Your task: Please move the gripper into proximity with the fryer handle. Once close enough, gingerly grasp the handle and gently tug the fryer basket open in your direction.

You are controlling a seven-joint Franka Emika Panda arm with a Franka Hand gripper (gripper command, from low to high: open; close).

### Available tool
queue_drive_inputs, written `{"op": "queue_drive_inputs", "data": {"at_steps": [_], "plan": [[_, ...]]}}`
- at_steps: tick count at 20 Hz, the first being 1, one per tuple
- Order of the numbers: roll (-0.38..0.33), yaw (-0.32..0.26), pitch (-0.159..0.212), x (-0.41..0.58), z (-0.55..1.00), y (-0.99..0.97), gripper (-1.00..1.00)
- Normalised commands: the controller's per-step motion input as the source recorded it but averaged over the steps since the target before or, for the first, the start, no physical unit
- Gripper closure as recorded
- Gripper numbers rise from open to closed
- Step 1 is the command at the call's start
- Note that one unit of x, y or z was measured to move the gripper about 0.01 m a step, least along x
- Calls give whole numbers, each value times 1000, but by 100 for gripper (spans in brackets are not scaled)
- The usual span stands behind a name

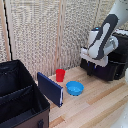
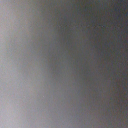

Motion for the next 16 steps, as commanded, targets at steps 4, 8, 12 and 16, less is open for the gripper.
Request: {"op": "queue_drive_inputs", "data": {"at_steps": [4, 8, 12, 16], "plan": [[28, 0, 52, 0, -306, 1000, 100], [38, 0, 48, 24, -239, 998, 100], [-18, -52, 40, 91, -145, 533, -100], [0, -110, -69, -3, 64, -41, -100]]}}
